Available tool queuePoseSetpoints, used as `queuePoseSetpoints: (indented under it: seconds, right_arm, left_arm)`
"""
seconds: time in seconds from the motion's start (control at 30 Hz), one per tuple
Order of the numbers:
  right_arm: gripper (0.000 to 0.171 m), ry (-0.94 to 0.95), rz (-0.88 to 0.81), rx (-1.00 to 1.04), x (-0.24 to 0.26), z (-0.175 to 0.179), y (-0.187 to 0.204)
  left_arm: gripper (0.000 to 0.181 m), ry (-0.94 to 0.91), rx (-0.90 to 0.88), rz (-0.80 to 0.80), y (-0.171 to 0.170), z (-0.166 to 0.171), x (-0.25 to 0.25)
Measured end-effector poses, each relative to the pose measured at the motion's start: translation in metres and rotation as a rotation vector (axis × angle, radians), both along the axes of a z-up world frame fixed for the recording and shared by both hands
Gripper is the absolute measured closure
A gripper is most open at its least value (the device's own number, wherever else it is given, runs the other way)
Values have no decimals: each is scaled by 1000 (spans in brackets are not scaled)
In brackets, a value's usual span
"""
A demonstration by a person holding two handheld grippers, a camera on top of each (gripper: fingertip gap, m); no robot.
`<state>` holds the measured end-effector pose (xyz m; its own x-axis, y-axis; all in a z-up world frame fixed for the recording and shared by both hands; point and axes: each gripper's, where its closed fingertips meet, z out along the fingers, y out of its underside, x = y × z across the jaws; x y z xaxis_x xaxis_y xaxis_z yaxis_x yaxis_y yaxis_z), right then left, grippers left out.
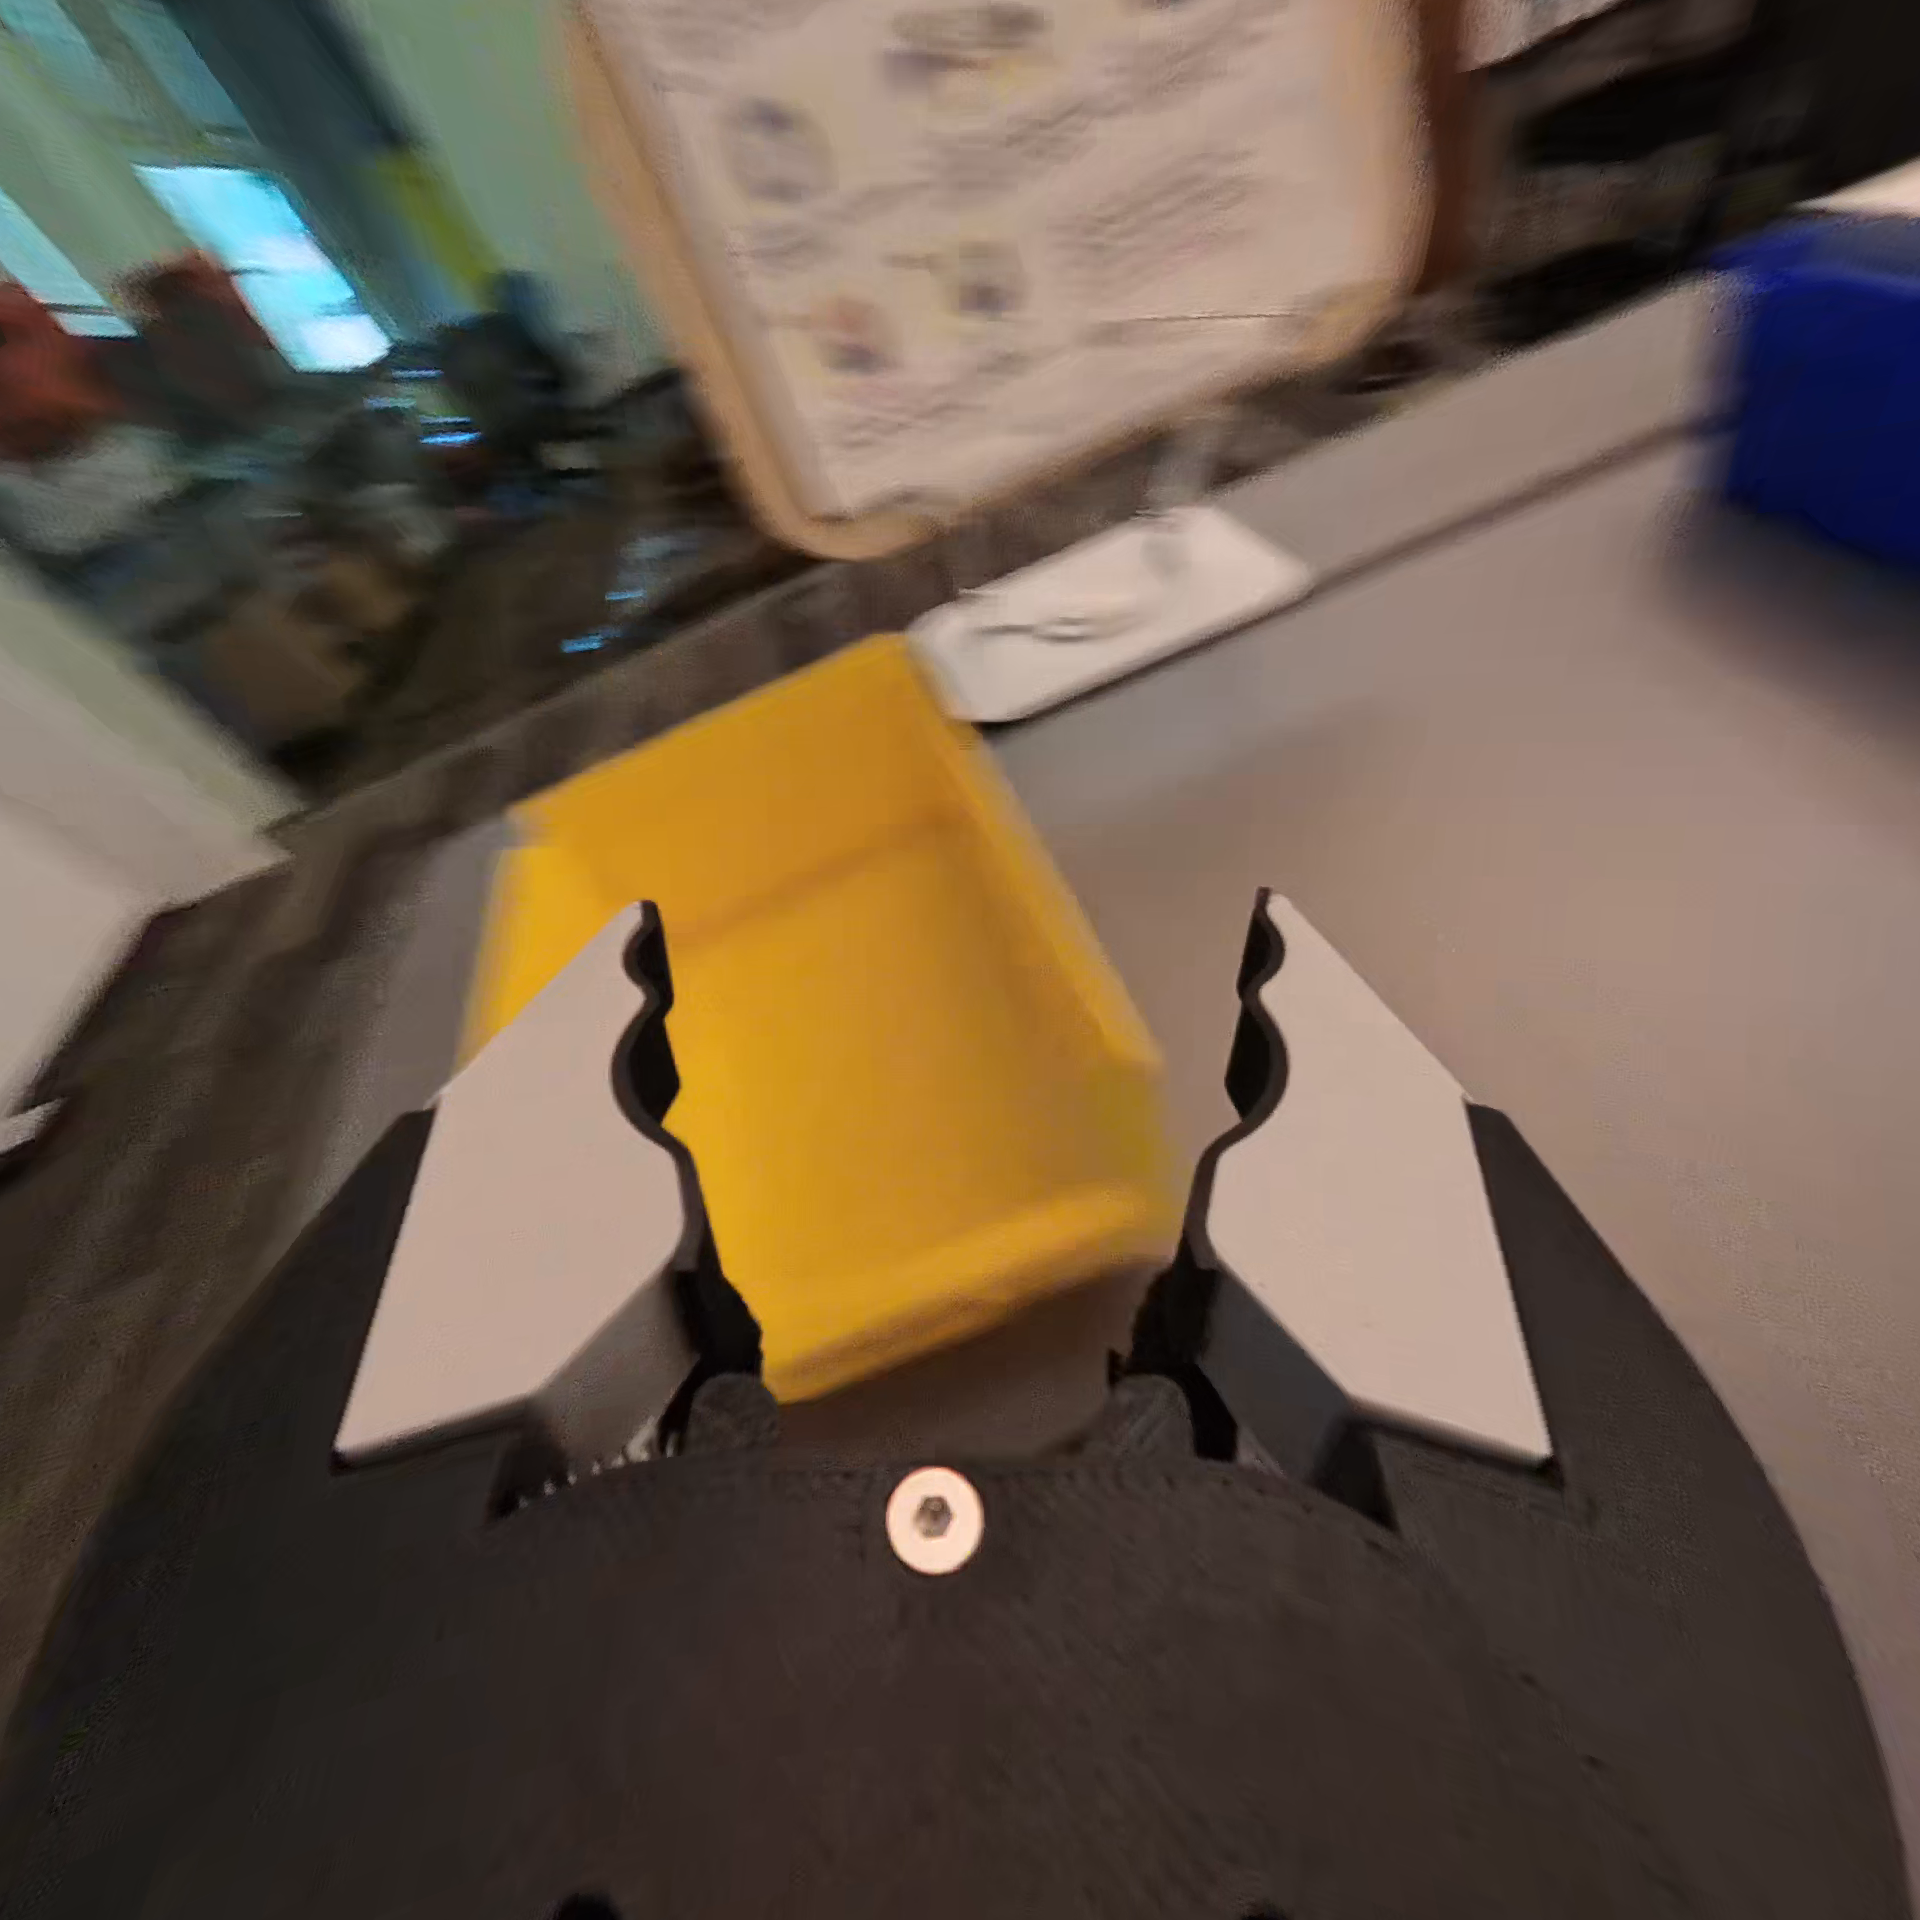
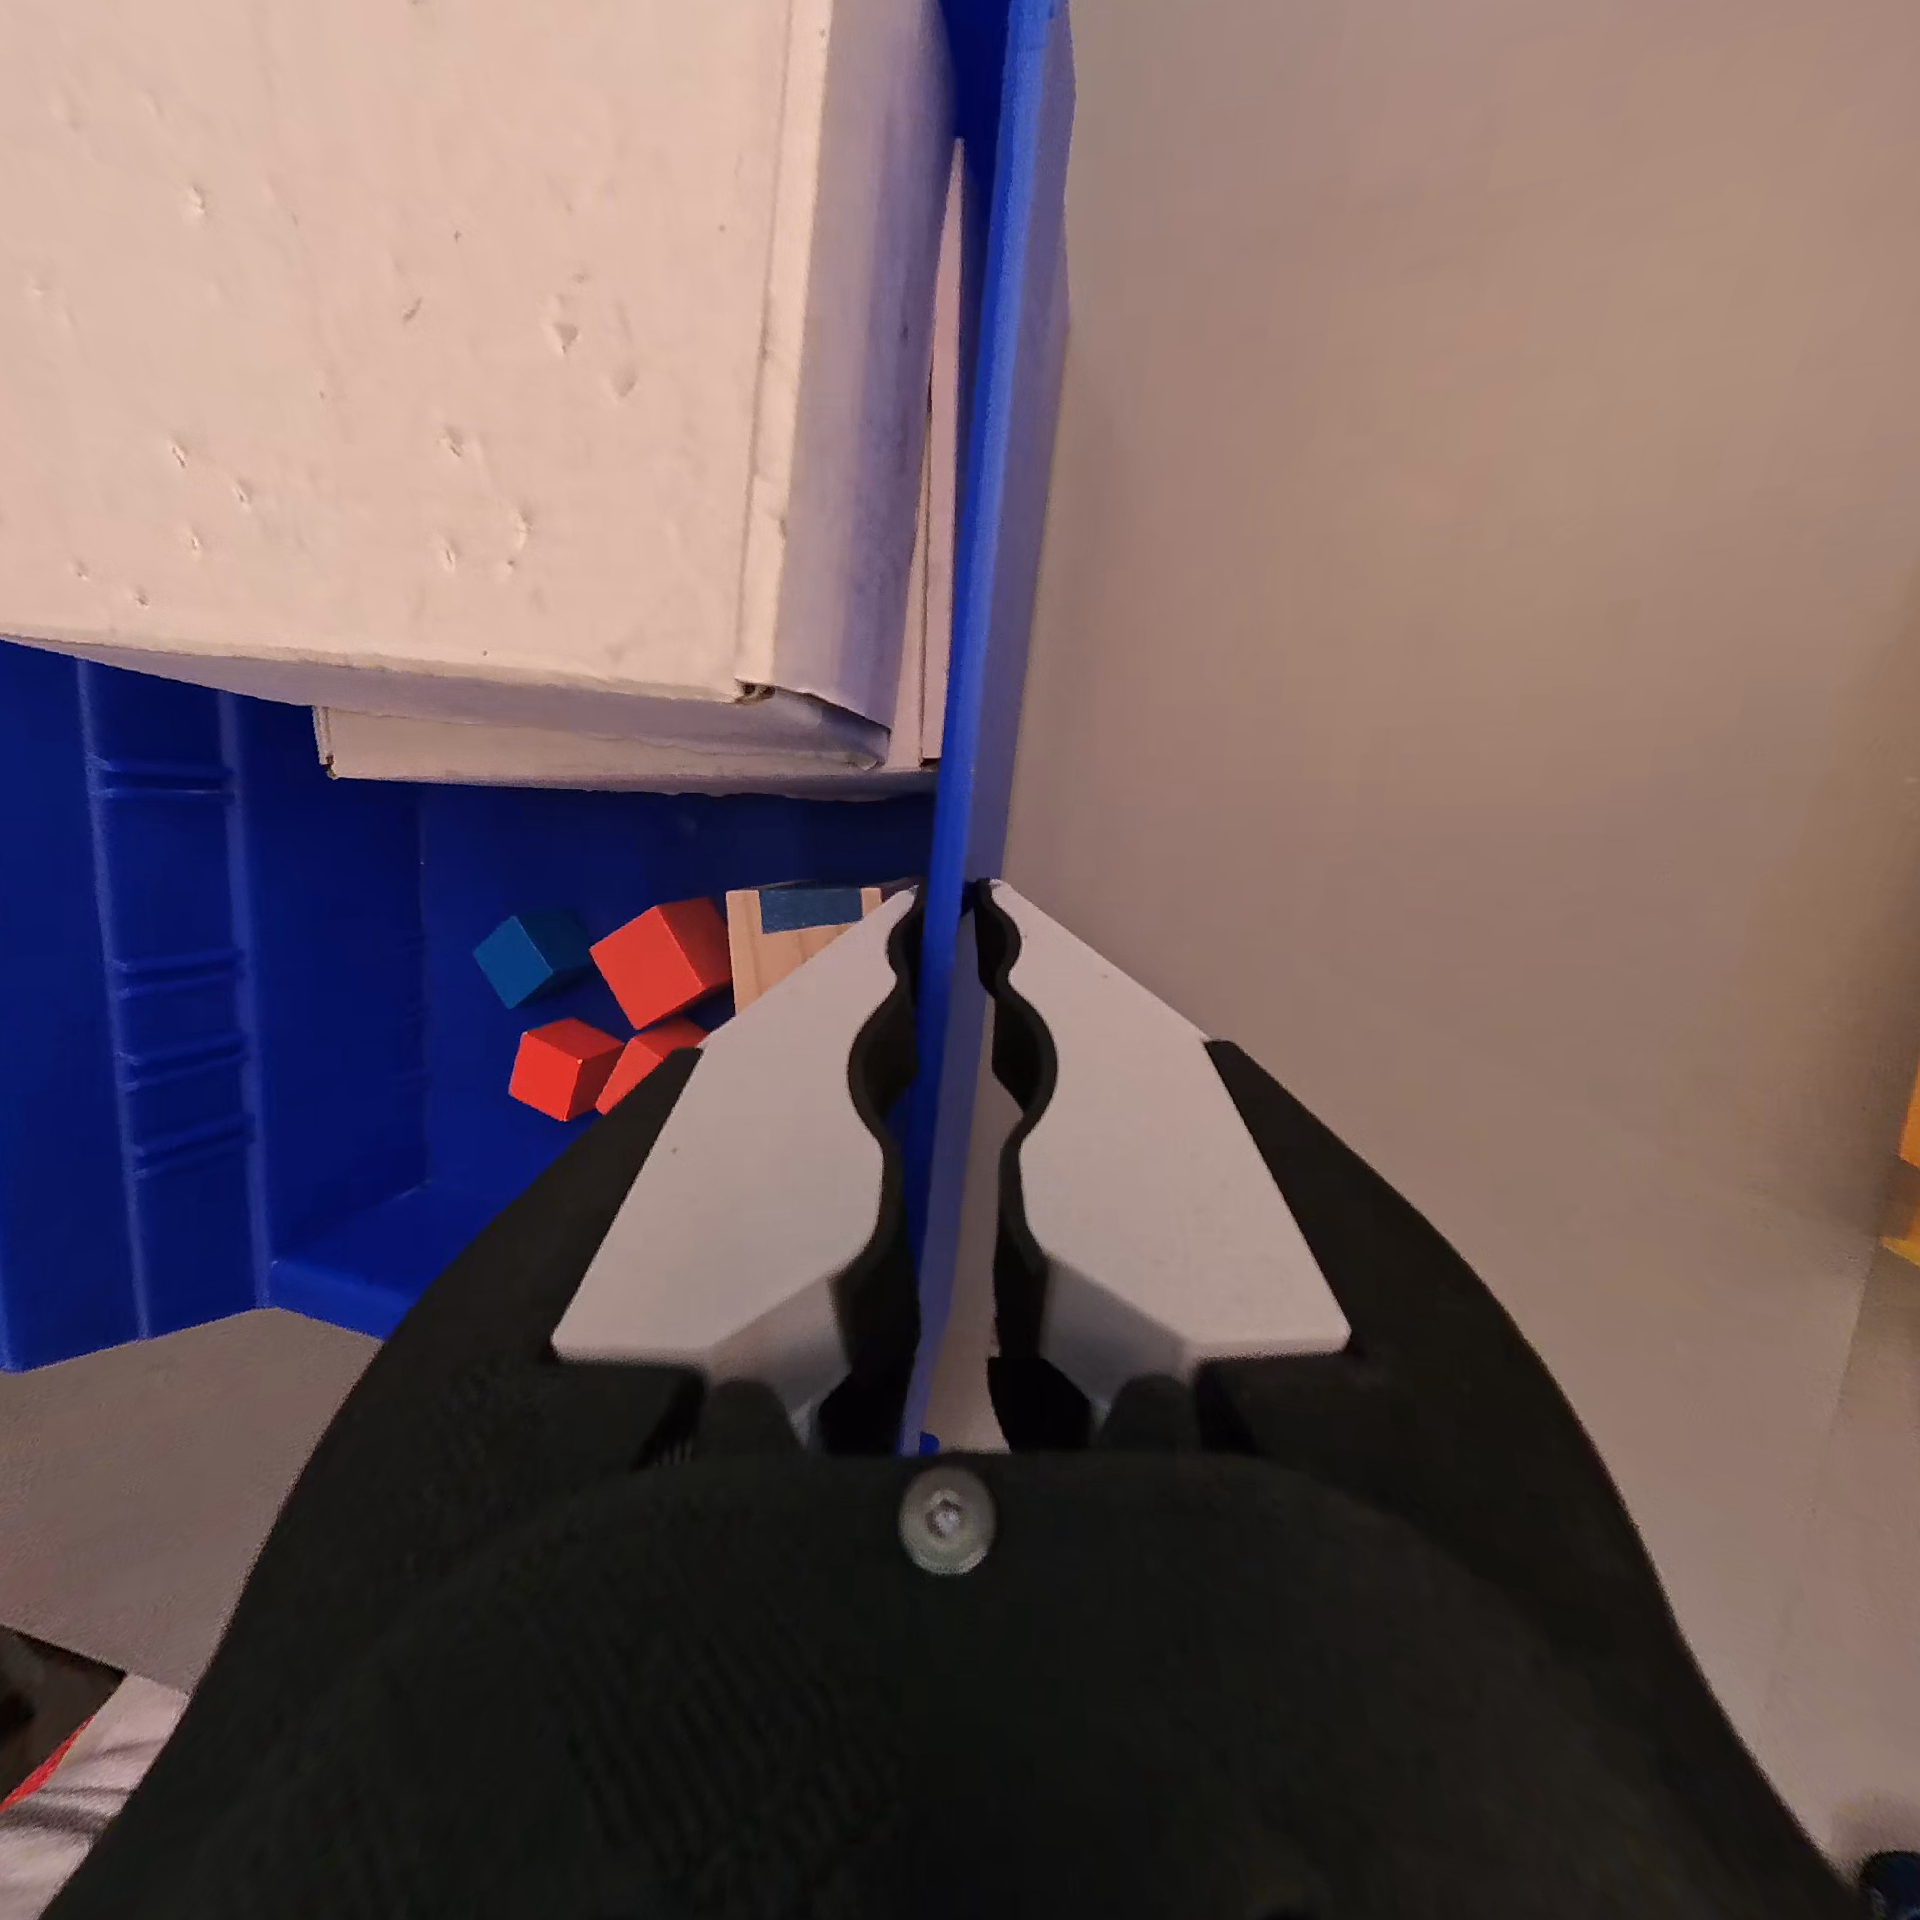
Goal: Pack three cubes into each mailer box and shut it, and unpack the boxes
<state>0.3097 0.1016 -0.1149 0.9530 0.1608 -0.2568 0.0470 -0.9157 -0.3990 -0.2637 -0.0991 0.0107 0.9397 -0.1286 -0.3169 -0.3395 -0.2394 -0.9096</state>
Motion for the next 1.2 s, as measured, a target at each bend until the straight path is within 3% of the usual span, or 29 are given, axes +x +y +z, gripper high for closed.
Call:
queuePoseSetpoints:
  seconds: [0.03,0.1,0.17,0.23,0.33,0.5,0.63,0.8,0.9,0.97,1.2]
  right_arm:
    - [165,-4,-2,-1,0,0,0]
    - [165,-18,-3,1,0,0,0]
    - [164,-27,-7,3,0,-1,0]
    - [164,-33,-10,2,1,-2,-1]
    - [164,-47,-14,-16,1,-4,-3]
    - [166,-150,11,-129,0,-28,-12]
    - [165,-214,37,-178,-1,-34,-18]
    - [166,-129,6,-182,-6,-33,-20]
    - [166,-161,8,-189,-7,-34,-22]
    - [165,-167,19,-202,-9,-33,-25]
    - [165,-184,57,-242,-22,-33,-33]
  left_arm:
    - [79,25,20,103,8,19,-39]
    - [95,-36,-34,237,22,45,-99]
    - [97,-140,-80,283,37,68,-133]
    - [97,-237,-197,329,48,67,-159]
    - [94,-291,-406,383,59,35,-186]
    - [96,-218,-596,401,79,-30,-217]
    - [112,-245,-827,408,61,-87,-242]
    - [115,-515,-873,276,63,-103,-233]
    - [138,-568,-941,207,63,-113,-219]
    - [166,-592,-995,141,63,-117,-203]
    - [177,-345,-1083,262,62,-123,-194]
